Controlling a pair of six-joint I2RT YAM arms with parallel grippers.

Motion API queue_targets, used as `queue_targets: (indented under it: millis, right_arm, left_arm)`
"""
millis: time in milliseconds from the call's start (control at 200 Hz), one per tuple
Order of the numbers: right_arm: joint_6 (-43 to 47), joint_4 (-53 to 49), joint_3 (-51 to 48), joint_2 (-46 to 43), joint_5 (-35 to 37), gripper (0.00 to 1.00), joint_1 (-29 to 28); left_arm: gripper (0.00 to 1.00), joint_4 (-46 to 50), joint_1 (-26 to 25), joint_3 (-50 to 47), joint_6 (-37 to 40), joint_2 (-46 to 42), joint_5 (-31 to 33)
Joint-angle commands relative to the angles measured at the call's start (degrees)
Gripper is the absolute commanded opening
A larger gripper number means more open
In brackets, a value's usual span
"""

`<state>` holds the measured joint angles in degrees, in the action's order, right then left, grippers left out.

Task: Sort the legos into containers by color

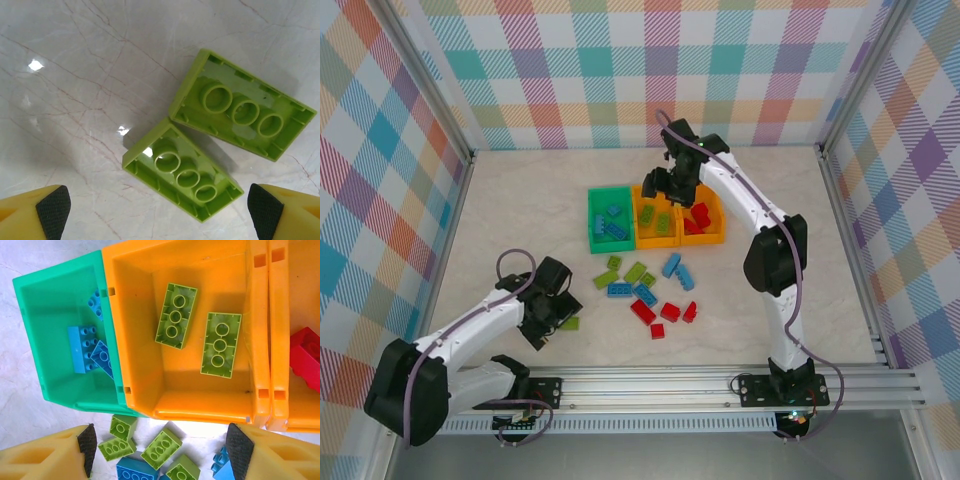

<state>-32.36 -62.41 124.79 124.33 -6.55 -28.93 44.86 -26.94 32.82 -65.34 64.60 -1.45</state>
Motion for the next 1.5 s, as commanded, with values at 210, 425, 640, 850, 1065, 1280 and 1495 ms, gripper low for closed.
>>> queue_targets:
  millis: [210, 425, 640, 850, 1065, 1280, 1495]
  right_arm:
    - [2.2, -0.8, -1.0, -2.9, 0.7, 0.71, 0.4]
    - [2.5, -0.9, -1.3, -4.0, 0.9, 0.72, 0.9]
    - [2.6, -1.0, -2.0, -4.8, 1.6, 0.72, 1.0]
    - [2.3, -0.7, -3.1, -5.4, 1.8, 0.72, 1.2]
    - [2.2, -0.3, -4.2, -6.1, 2.3, 0.72, 1.4]
    - [2.0, 0.0, -5.1, -6.9, 2.8, 0.72, 1.7]
    - [2.1, 0.0, -5.6, -7.6, 3.3, 0.72, 1.9]
  left_arm:
    - [0.88, -4.4, -1.0, -1.2, -2.8, 4.8, 0.1]
    - [0.82, -5.7, -1.1, -1.1, -2.3, 7.1, 0.3]
    - [0.75, -5.8, -1.3, -0.4, -1.7, 8.1, 1.4]
    - [0.67, -6.0, -1.4, 1.2, -0.9, 9.7, 2.1]
    - [0.61, -5.9, -1.5, 2.2, -0.4, 10.5, 3.1]
    - [0.52, -6.0, -1.7, 3.5, 0.4, 11.4, 3.9]
    - [0.47, -6.1, -2.0, 4.0, 0.3, 11.3, 4.9]
